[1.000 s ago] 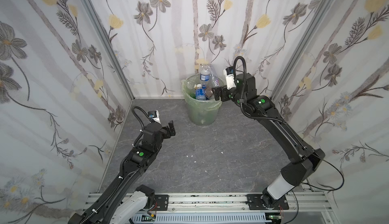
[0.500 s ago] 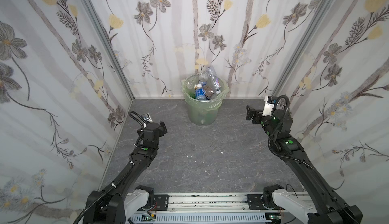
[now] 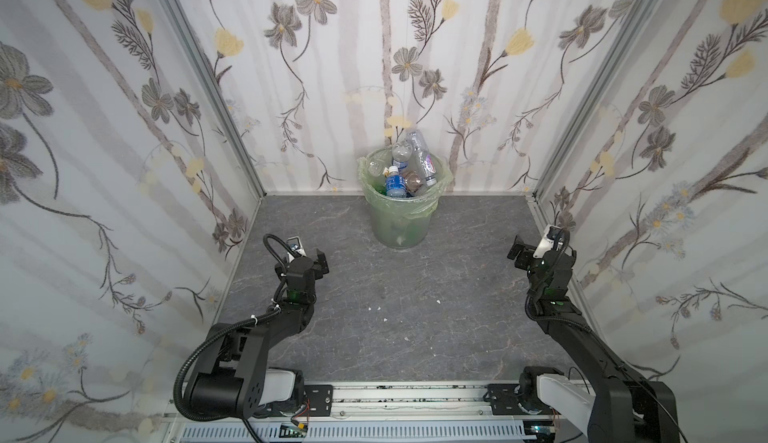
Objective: Throw the plastic bottles in the bin
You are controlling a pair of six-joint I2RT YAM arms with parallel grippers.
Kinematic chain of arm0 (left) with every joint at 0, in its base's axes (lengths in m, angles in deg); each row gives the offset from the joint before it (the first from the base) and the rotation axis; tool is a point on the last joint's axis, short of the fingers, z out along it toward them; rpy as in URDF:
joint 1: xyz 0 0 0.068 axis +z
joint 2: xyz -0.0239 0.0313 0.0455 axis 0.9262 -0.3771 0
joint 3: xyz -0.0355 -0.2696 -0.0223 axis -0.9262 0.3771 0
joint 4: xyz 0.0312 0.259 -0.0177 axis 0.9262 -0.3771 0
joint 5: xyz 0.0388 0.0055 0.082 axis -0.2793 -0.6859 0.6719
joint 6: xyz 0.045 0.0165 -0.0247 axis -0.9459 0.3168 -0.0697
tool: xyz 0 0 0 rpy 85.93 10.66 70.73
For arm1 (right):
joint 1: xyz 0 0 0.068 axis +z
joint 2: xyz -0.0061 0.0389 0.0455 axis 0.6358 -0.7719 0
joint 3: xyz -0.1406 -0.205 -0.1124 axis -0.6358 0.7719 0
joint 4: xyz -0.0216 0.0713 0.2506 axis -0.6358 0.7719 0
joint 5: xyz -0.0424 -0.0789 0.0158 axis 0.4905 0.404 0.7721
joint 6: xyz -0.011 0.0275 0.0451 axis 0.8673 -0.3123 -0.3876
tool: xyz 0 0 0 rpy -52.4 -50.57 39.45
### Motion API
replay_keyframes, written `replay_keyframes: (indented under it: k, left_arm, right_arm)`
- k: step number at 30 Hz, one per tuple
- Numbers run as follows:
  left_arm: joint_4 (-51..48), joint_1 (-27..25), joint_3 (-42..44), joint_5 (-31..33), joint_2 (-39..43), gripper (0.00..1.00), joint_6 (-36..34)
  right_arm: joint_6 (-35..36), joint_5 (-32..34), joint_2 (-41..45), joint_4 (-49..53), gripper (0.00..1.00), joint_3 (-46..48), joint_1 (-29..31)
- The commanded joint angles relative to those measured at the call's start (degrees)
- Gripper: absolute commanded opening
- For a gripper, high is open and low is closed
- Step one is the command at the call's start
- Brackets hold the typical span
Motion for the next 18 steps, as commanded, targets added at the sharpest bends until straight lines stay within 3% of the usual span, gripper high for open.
replay_keyframes:
  k: [1, 4, 8, 14, 18]
  left_arm:
    - [17.25, 0.56, 2.35, 0.01, -2.92, 1.00, -3.24]
    - [22.16, 2.49, 3.34, -4.72, -5.18, 1.00, -1.73]
    - [34.73, 3.69, 6.21, -6.30, -12.43, 1.00, -0.91]
    - [35.01, 4.44, 6.62, -10.20, -12.25, 1.00, -1.36]
    - [33.19, 5.55, 5.93, -9.76, -12.07, 1.00, 0.32]
  right_arm:
    - [2.25, -0.59, -0.80, -13.72, 1.00, 3.65, -1.13]
    - [3.08, -3.51, -2.36, -19.13, 1.00, 6.96, -2.49]
    - [1.82, -9.69, -5.24, -24.42, 1.00, 9.06, -3.43]
    - [2.89, -22.10, -14.39, -43.58, 1.00, 12.99, -3.20]
    - [3.90, -21.43, -17.14, -46.24, 1.00, 13.60, -2.28]
